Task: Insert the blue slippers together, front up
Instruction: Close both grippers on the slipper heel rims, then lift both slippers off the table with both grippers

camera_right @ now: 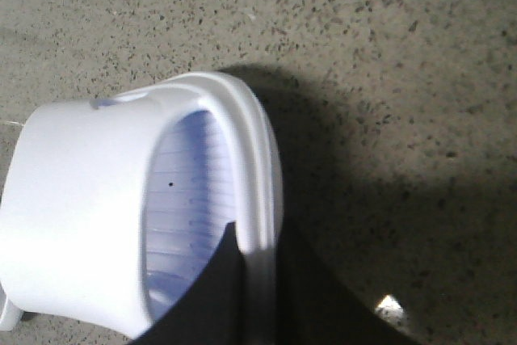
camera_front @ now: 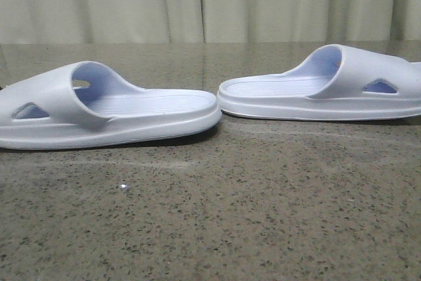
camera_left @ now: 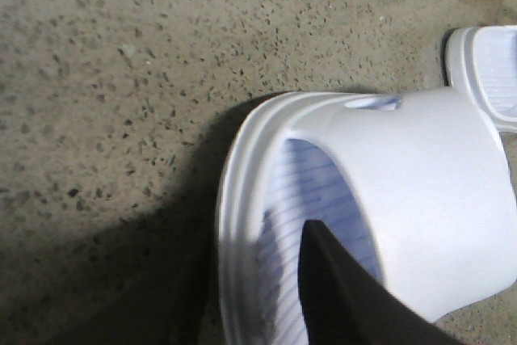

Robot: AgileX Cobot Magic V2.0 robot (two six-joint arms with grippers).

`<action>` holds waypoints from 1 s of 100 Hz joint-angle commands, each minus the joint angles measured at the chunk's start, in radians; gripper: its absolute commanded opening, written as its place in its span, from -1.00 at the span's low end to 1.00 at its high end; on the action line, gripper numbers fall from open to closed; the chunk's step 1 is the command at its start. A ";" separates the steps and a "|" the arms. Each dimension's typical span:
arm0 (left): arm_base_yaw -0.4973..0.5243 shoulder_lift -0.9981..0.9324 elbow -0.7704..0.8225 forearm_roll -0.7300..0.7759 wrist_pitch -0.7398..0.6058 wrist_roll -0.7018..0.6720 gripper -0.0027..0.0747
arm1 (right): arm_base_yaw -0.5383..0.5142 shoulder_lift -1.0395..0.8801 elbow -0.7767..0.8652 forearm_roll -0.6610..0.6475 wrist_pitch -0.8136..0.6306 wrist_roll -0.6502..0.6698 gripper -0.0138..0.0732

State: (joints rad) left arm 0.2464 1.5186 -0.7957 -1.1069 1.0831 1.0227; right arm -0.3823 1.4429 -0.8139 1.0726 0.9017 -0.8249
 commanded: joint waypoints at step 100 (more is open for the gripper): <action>0.064 -0.064 -0.284 -0.112 0.146 -0.053 -0.89 | -0.009 -0.102 -0.028 0.403 0.106 -0.163 -0.93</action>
State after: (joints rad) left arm 0.3075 1.4912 -1.0382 -1.1350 1.1828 0.9852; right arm -0.3864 1.3921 -0.8139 1.3699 0.9604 -0.9578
